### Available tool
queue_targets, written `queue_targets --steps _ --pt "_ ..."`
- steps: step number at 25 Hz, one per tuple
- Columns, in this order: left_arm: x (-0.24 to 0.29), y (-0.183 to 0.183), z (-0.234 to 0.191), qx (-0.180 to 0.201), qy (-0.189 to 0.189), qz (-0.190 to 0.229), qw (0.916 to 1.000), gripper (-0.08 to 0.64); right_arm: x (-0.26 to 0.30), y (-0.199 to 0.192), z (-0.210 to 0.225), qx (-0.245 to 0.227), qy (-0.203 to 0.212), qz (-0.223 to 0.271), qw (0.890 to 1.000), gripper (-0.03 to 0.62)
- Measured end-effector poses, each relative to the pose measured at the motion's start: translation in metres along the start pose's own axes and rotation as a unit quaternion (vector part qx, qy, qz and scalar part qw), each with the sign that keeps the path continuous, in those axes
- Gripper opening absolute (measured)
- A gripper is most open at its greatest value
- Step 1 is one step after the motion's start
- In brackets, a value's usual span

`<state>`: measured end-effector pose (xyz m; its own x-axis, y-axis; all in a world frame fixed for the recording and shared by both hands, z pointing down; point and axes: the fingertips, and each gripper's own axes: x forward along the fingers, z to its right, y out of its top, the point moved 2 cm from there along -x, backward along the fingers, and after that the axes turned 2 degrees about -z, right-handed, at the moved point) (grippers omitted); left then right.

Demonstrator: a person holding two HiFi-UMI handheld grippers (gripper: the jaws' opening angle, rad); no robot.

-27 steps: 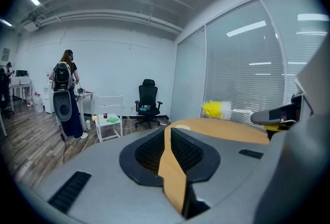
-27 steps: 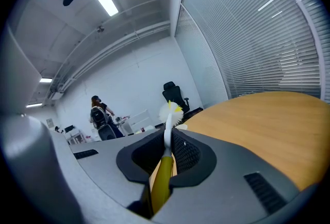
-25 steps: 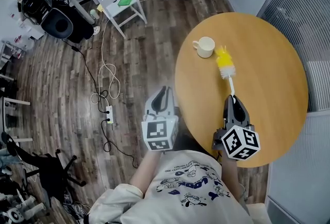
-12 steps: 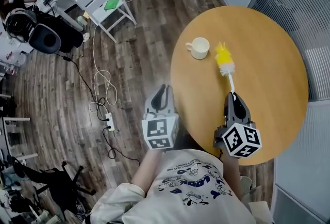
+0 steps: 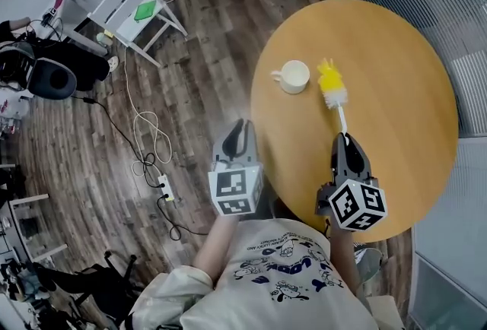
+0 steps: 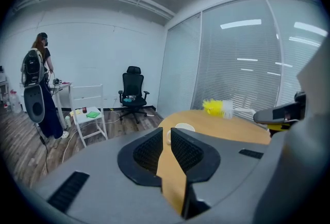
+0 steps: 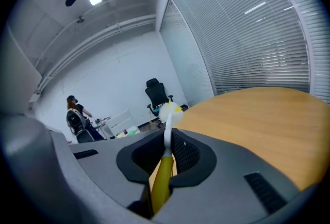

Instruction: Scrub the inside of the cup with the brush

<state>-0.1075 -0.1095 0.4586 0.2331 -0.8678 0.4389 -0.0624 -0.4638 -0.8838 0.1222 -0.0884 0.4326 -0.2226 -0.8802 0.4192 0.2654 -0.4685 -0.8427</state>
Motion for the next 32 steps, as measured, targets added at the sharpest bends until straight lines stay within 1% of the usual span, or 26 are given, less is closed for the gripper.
queue_targets --steps 5,10,16,21,31,32 --pt "0.028 0.003 -0.01 0.006 -0.02 -0.016 0.9997 0.035 0.019 -0.001 -0.002 0.006 -0.019 -0.009 1.0 0.048" --pt "0.055 0.005 -0.014 0.024 -0.038 -0.028 0.9986 0.035 0.037 0.001 -0.002 0.009 -0.036 -0.015 0.999 0.048" --pt "0.086 0.004 -0.018 0.035 -0.066 -0.044 0.9963 0.035 0.052 0.0 0.001 0.015 -0.059 -0.021 0.998 0.048" --pt "0.109 0.005 -0.015 0.033 -0.086 -0.055 0.9943 0.035 0.06 -0.001 0.006 0.022 -0.079 -0.027 0.996 0.048" --pt "0.149 0.002 -0.007 0.07 -0.101 -0.06 0.9906 0.035 0.073 0.001 0.016 0.035 -0.1 -0.032 0.994 0.048" --pt "0.152 -0.001 -0.005 0.073 -0.105 -0.064 0.9897 0.048 0.074 0.0 0.018 0.036 -0.102 -0.033 0.994 0.048"
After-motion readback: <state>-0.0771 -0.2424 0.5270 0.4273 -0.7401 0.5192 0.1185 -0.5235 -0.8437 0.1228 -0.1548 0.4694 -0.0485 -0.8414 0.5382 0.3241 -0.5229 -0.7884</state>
